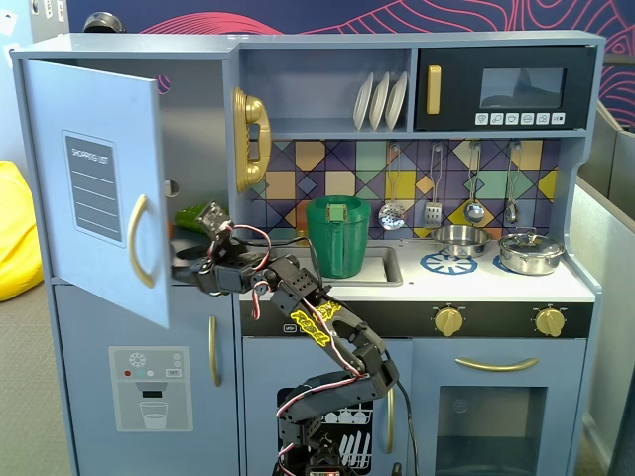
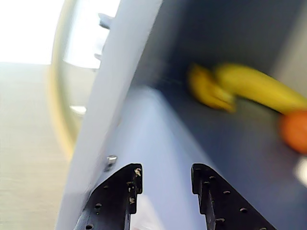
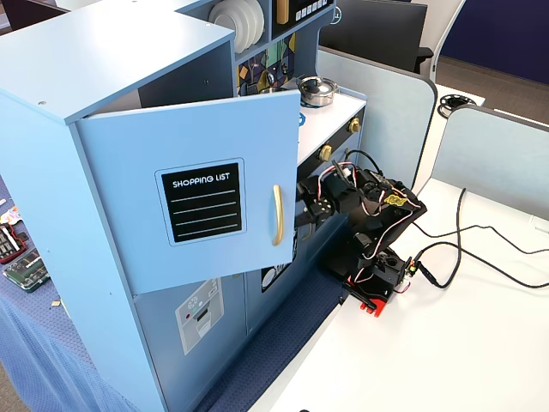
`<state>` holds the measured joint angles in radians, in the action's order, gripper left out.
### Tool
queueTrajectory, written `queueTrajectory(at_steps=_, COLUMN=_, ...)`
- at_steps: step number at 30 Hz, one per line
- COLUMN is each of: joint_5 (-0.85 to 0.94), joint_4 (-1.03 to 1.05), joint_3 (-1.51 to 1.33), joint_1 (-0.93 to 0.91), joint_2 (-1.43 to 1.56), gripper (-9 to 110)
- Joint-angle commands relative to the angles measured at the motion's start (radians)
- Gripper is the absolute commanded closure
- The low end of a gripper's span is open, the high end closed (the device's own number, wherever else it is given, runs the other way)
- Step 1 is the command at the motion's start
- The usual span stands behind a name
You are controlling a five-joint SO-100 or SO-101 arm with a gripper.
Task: Open the left cabinet door
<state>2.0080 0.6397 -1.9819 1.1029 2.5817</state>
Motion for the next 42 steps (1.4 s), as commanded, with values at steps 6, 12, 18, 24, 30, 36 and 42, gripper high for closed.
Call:
queueTrajectory(at_steps=6, joint_5=-0.067, joint_4=0.173, joint_3=-0.006, joint_1=-0.193, joint_2=0.044, gripper=101)
queueTrajectory(at_steps=12, joint_5=-0.202, joint_4=0.557, joint_3=-0.092, joint_1=-0.707, joint_2=0.040, gripper=101)
queueTrajectory(at_steps=18, joint_5=-0.225, joint_4=0.818, joint_3=-0.227, joint_1=-0.968, joint_2=0.114, gripper=101)
queueTrajectory(at_steps=24, joint_5=-0.273, joint_4=0.865, joint_3=-0.370, joint_1=-1.031, joint_2=0.215, gripper=101)
queueTrajectory(at_steps=30, joint_5=-0.316, joint_4=0.871, joint_3=-0.594, joint_1=-1.075, joint_2=0.350, gripper=101)
queueTrajectory(at_steps=36, joint_5=-0.391, joint_4=0.910, joint_3=-0.753, joint_1=-1.086, joint_2=0.462, gripper=101)
queueTrajectory(at_steps=42, joint_5=-0.476, joint_4=0.718, joint_3=-0.907, joint_1=-1.098, joint_2=0.563, gripper=101)
